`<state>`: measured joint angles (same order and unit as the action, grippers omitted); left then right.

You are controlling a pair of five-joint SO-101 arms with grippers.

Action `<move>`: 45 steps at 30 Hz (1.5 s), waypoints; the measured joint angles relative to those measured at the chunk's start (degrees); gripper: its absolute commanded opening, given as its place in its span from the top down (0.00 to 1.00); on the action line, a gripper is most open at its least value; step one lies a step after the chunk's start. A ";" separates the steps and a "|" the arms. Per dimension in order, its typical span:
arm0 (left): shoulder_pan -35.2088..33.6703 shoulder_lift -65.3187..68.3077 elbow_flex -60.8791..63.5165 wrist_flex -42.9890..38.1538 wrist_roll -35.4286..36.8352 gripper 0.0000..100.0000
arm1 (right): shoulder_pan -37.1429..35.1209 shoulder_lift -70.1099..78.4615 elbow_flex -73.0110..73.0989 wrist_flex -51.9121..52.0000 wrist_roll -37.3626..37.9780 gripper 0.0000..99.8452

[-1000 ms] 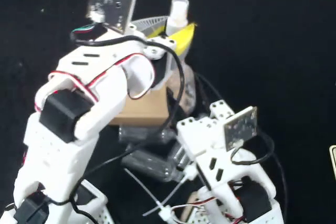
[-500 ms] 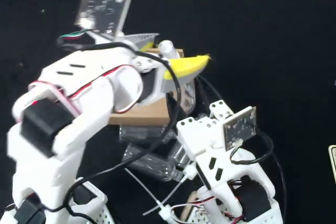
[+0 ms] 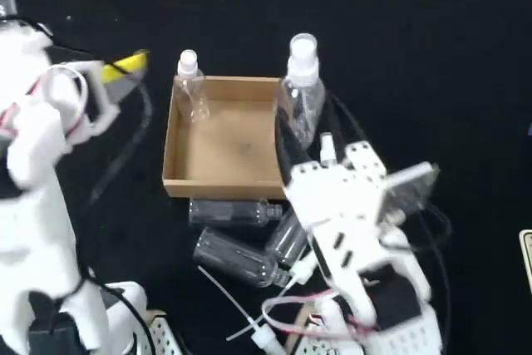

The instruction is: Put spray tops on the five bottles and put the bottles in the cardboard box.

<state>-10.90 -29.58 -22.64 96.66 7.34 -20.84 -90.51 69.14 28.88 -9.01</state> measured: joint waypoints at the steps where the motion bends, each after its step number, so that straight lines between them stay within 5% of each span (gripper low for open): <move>1: -2.73 0.09 4.04 -0.62 0.00 0.66 | 0.09 2.46 1.76 -3.34 -0.62 0.86; 6: -11.96 0.09 25.93 -10.20 0.09 0.66 | 0.09 14.51 11.69 -23.91 0.00 0.86; 11: -13.19 0.18 43.60 -22.33 0.79 0.66 | 0.09 25.85 14.77 -40.35 3.60 0.86; 35: -10.73 0.18 64.53 -40.44 5.54 0.66 | 0.09 51.96 10.37 -42.99 4.13 0.86; 45: -10.73 0.18 64.53 -40.44 5.54 0.66 | 0.09 58.20 12.84 -63.65 4.13 0.85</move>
<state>-21.63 -29.41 41.89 56.22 12.88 -20.75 -32.31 81.98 -34.77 -4.88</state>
